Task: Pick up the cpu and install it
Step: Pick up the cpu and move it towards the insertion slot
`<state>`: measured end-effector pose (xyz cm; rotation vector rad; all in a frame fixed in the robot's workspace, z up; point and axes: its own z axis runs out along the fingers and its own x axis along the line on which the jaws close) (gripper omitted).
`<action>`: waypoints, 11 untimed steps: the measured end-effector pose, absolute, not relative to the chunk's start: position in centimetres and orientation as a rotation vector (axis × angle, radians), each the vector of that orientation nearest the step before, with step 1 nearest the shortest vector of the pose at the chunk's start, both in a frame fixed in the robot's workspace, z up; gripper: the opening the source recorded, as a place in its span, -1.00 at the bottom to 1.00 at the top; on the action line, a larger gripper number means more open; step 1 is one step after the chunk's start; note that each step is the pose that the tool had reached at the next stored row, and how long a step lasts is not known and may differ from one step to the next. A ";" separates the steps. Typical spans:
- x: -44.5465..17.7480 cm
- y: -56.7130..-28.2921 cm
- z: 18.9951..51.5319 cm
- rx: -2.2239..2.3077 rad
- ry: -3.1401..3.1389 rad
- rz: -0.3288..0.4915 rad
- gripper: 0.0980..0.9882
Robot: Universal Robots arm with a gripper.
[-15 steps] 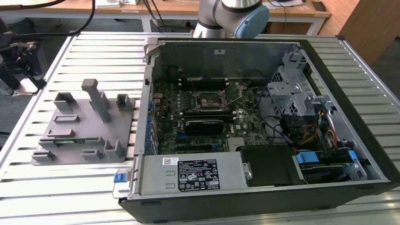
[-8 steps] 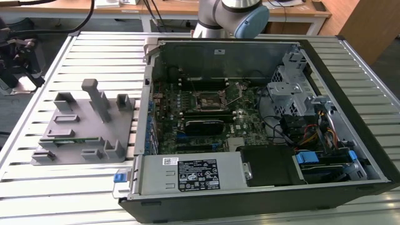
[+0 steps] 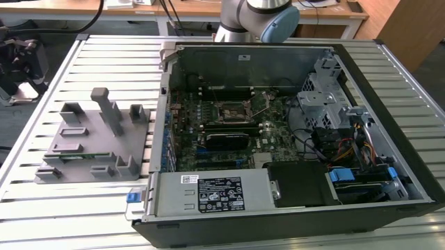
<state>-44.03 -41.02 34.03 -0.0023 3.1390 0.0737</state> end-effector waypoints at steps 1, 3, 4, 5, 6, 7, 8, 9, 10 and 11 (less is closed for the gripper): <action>-44.0 -41.0 34.1 -0.002 3.139 0.074 -0.03; -44.0 -41.0 34.2 -0.002 3.139 0.074 -0.03; -44.0 -41.0 34.3 -0.002 3.139 0.074 -0.03; -44.0 -41.0 34.4 -0.002 3.139 0.074 -0.03; -44.0 -41.0 34.4 -0.002 3.139 0.074 -0.03; -44.0 -41.0 34.5 -0.002 3.139 0.074 -0.03; -44.0 -41.0 34.5 -0.002 3.139 0.074 -0.03; -43.9 -41.0 34.5 -0.003 3.139 0.074 -0.03; -43.8 -41.0 34.5 -0.002 3.139 0.074 -0.03; -43.7 -41.0 34.5 -0.002 3.139 0.074 -0.03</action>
